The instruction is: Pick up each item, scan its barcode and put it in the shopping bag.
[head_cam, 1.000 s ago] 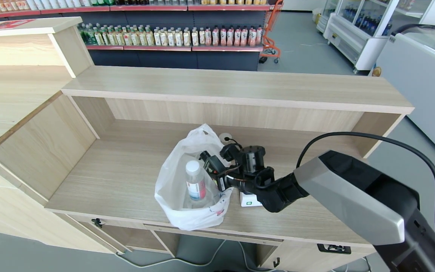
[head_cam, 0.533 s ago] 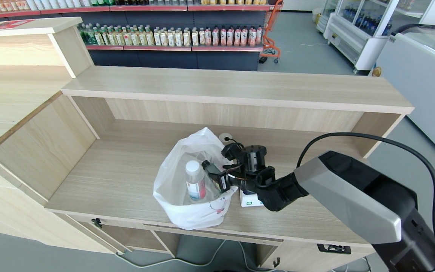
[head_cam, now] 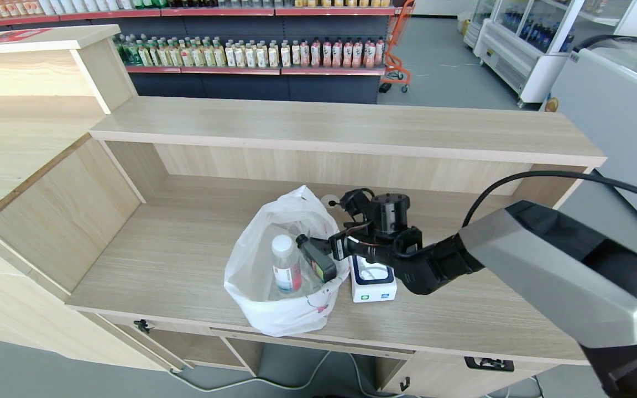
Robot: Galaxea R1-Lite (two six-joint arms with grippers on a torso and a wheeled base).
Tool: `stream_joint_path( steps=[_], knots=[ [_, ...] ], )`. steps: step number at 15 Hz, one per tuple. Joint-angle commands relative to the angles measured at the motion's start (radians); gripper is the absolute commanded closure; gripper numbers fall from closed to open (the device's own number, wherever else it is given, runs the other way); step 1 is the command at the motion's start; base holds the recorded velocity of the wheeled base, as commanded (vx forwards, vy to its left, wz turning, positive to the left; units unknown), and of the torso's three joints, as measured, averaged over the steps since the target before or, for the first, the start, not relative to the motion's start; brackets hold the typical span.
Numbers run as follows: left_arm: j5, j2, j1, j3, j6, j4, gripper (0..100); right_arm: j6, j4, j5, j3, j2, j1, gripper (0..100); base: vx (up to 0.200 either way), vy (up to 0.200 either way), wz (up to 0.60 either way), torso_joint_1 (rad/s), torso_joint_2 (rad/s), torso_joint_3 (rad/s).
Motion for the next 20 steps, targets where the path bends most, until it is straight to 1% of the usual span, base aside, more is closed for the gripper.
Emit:
stream_joint_path(
  steps=[1,2,3,4,5,6,7,8,9,10,11,12,13,14,16,17,18,19,20],
  knots=[
    [0.0,0.001,0.0,0.0,0.0,0.0,0,0.059,0.003,-0.002,0.19,-0.287,-0.069,0,0.0,0.0,0.0,0.0,0.0,0.0],
    [0.0,0.0,0.0,0.0,0.0,0.0,0,0.122,0.006,-0.007,0.307,-0.434,-0.098,0,0.0,0.0,0.0,0.0,0.0,0.0],
    [0.0,0.001,0.0,0.0,0.0,0.0,0,0.136,0.009,-0.016,0.427,-0.567,-0.139,0,0.0,0.0,0.0,0.0,0.0,0.0],
    [0.0,0.0,0.0,0.0,0.0,0.0,0,0.117,0.013,-0.028,0.551,-0.709,-0.199,0,0.0,0.0,0.0,0.0,0.0,0.0],
    [0.0,0.001,0.0,0.0,0.0,0.0,0,0.059,0.052,-0.04,0.677,-0.867,-0.273,0,0.0,0.0,0.0,0.0,0.0,0.0],
    [0.0,0.001,0.0,0.0,0.0,0.0,0,-0.019,0.136,-0.074,0.783,-1.015,-0.362,0,0.0,0.0,0.0,0.0,0.0,0.0],
    [0.0,0.001,0.0,0.0,0.0,0.0,0,-0.071,0.222,-0.159,0.898,-1.167,-0.451,0,0.0,0.0,0.0,0.0,0.0,0.0],
    [0.0,0.001,0.0,0.0,0.0,0.0,0,-0.065,0.279,-0.226,0.987,-1.291,-0.513,0,0.0,0.0,0.0,0.0,0.0,0.0],
    [0.0,0.001,0.0,0.0,0.0,0.0,0,-0.064,0.283,-0.229,0.993,-1.301,-0.518,0,0.0,0.0,0.0,0.0,0.0,0.0],
    [0.0,0.001,0.0,0.0,0.0,-0.002,0,-0.018,0.443,-0.274,1.094,-1.52,-0.645,0,0.0,0.0,0.0,0.0,0.0,0.0],
    [0.0,0.001,0.0,0.0,0.0,-0.002,0,-0.013,0.457,-0.317,1.134,-1.603,-0.648,0,0.0,0.0,0.0,0.0,0.0,0.0],
    [0.0,0.001,0.0,0.0,0.0,0.0,0,-0.011,0.472,-0.318,1.184,-1.681,-0.644,0,0.0,0.0,0.0,0.0,0.0,0.0],
    [0.0,0.001,0.0,0.0,0.0,0.0,0,-0.013,0.483,-0.32,1.303,-1.821,-0.598,0,0.0,0.0,0.0,0.0,0.0,0.0],
    [0.0,0.001,0.0,0.0,0.0,0.0,0,-0.015,0.483,-0.321,1.378,-1.911,-0.556,0,0.0,0.0,0.0,0.0,0.0,0.0],
    [0.0,0.001,0.0,0.0,0.0,0.0,0,-0.016,0.484,-0.318,1.484,-2.055,-0.524,0,0.0,0.0,0.0,0.0,0.0,0.0],
    [0.0,0.001,0.0,0.0,0.0,0.0,0,-0.013,0.524,-0.318,1.484,-2.123,-0.521,0,0.0,0.0,0.0,0.0,0.0,0.0],
    [0.0,0.001,0.0,0.0,0.0,0.0,0,-0.007,0.693,-0.31,1.484,-2.282,-0.541,0,0.0,0.0,0.0,0.0,0.0,0.0],
    [0.0,0.0,0.0,0.0,0.0,0.0,0,-0.007,0.743,-0.287,1.479,-2.325,-0.552,0,0.0,0.0,0.0,0.0,0.0,0.0],
    [0.0,0.001,0.0,0.0,0.0,0.0,0,-0.007,0.757,-0.255,1.476,-2.374,-0.533,0,0.0,0.0,0.0,0.0,0.0,0.0]
  ],
)
